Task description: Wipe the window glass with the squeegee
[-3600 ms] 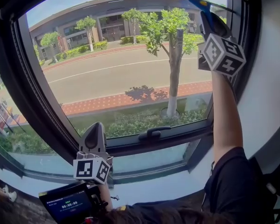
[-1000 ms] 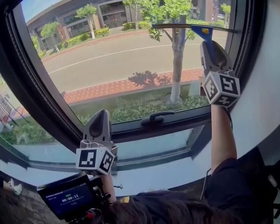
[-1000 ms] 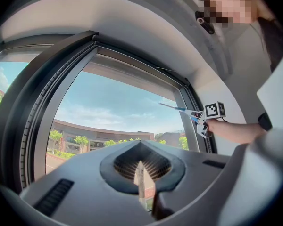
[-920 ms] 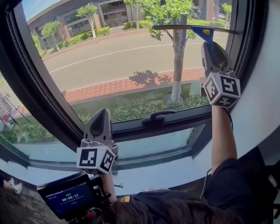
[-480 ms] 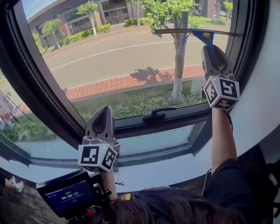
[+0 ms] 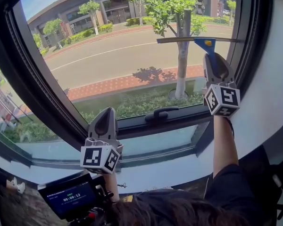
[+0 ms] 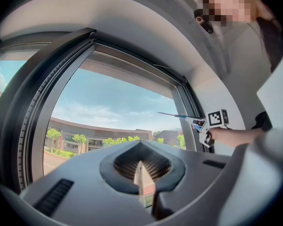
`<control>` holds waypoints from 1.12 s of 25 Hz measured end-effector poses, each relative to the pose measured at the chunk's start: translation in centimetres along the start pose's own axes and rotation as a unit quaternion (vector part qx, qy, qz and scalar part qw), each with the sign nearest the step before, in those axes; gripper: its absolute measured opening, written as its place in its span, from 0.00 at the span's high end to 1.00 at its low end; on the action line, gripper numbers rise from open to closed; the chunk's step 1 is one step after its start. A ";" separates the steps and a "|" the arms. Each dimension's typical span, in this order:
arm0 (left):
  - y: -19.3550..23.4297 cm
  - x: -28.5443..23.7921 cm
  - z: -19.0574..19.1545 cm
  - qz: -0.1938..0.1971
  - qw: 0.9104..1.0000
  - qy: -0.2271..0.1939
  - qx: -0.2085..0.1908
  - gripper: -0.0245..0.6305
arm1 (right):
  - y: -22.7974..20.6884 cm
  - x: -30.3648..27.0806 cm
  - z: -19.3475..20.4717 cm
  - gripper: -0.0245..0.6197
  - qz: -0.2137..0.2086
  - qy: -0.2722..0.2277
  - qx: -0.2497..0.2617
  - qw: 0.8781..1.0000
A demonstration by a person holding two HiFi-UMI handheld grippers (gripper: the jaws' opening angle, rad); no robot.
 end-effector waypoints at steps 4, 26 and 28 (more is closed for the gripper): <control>0.0 -0.1 -0.1 0.001 1.000 -0.001 0.001 0.96 | 0.3 0.5 1.1 0.74 0.002 0.010 -0.005 1.000; -0.7 0.2 0.6 0.009 1.000 0.012 0.009 0.96 | 1.8 4.4 6.7 0.74 -0.006 0.075 -0.020 0.997; -0.7 0.2 0.6 0.009 1.000 0.013 0.007 0.96 | 1.9 4.6 7.1 0.74 -0.007 0.081 -0.019 0.997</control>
Point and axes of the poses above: the fingertips, and each gripper's own axes: x backward along the fingers, y to its left, z out of its underside, the point moved 3 cm from there along x, backward along the fingers, and after that the axes turned 5 degrees about y, right-handed, at the moved point
